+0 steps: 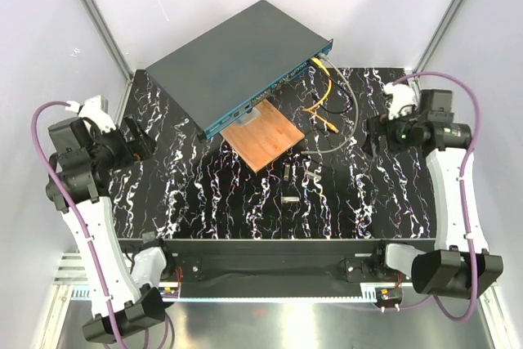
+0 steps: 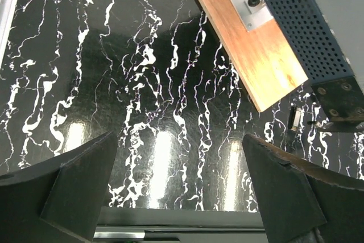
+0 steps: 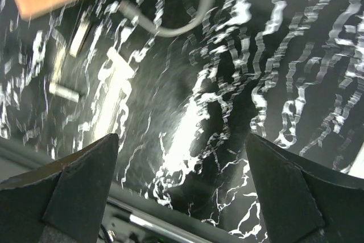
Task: Insert the plug into the switch port
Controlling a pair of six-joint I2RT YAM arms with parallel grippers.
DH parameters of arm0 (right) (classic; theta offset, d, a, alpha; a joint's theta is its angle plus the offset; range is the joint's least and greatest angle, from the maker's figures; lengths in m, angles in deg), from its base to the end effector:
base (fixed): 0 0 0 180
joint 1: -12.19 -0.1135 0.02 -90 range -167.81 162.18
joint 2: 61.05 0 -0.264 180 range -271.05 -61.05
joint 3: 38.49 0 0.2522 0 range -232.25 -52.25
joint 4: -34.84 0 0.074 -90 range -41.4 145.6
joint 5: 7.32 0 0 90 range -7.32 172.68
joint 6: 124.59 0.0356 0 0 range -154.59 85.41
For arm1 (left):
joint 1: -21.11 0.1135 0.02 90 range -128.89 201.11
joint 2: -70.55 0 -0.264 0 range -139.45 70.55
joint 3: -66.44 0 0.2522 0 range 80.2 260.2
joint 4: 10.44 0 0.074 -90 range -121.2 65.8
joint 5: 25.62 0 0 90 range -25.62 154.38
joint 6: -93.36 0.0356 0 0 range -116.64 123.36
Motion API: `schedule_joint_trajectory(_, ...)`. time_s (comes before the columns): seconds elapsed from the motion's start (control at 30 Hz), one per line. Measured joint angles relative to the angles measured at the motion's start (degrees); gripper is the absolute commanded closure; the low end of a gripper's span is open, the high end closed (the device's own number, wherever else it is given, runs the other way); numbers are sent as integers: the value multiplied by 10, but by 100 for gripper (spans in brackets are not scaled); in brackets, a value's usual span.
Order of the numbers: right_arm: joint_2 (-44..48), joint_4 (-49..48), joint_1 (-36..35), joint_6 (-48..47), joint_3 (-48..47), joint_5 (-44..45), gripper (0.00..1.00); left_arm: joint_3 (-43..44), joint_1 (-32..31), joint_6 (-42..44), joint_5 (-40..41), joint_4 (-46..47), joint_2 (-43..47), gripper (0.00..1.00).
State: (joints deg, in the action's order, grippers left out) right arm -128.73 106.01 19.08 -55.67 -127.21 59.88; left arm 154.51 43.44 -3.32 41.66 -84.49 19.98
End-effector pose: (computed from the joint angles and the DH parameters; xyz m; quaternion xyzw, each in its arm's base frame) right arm 0.2236 -0.0131 0.3663 -0.1807 0.9062 0.0995 0.3692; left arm 0.1331 0.0398 0.4073 -0.1336 0.8700 -0.1143 0.4607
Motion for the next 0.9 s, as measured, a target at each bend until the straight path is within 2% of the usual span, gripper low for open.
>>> schedule_joint_trajectory(0.1,0,7,-52,-32,32,1,0,3,0,-4,-16,0,9,1)
schedule_joint_trajectory(0.3,-28,7,-229,-53,94,31,0,21,0,-22,-93,18,35,1)
schedule_joint_trajectory(0.4,-68,-13,-322,-51,100,59,6,25,0,-36,-133,40,53,1)
schedule_joint_trajectory(0.47,-97,-31,-379,-50,101,81,16,25,0,-49,-165,61,68,1)
schedule_joint_trajectory(0.53,-131,-53,-437,-49,101,97,21,26,0,-61,-196,82,76,1)
schedule_joint_trajectory(0.7,-227,-100,-524,-52,99,124,35,35,0,-83,-269,130,81,1)
schedule_joint_trajectory(0.9,-347,-131,-558,-76,71,149,41,59,0,-73,-321,140,77,1)
